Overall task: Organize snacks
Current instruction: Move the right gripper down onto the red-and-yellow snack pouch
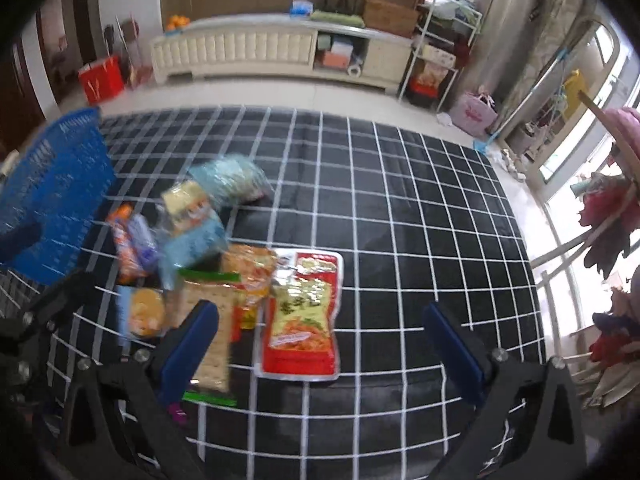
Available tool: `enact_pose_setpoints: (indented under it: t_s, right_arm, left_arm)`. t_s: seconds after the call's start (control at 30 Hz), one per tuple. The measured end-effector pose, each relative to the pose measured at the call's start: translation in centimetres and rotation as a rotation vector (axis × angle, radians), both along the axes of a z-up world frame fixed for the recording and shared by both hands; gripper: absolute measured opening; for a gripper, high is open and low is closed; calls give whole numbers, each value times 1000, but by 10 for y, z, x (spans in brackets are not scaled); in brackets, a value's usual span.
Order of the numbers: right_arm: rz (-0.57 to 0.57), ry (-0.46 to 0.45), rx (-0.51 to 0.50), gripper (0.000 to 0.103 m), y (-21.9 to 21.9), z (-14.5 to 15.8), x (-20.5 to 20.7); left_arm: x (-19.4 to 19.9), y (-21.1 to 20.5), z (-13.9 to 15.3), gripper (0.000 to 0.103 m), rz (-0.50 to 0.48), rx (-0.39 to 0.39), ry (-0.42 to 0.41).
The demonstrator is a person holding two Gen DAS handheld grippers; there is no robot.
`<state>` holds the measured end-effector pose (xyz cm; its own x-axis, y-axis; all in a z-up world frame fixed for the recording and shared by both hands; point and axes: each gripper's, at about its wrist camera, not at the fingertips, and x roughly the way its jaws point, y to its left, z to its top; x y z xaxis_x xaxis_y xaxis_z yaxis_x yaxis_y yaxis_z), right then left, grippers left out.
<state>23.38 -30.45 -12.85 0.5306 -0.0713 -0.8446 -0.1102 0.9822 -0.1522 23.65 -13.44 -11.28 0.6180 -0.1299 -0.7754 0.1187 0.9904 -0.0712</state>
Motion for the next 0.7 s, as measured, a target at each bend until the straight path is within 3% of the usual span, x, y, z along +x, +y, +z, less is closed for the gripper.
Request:
enact_pose_setpoints:
  t_s: [0.1, 0.2, 0.47, 0.6, 0.7]
  right_arm:
    - [-10, 71, -24, 103, -7, -27, 21]
    - [-4, 130, 14, 103, -12, -47, 31]
    - [19, 188, 40, 103, -17, -82, 34]
    - [52, 226, -49, 103, -13, -97, 32]
    - [74, 234, -60, 103, -9, -101, 30]
  left_arm:
    - [10, -7, -20, 103, -4, 5, 55]
    - [16, -9, -34, 103, -5, 23, 89]
    - [28, -11, -52, 103, -15, 63, 129]
    - [32, -15, -64, 103, -15, 73, 158]
    - [34, -17, -73, 103, -13, 81, 176]
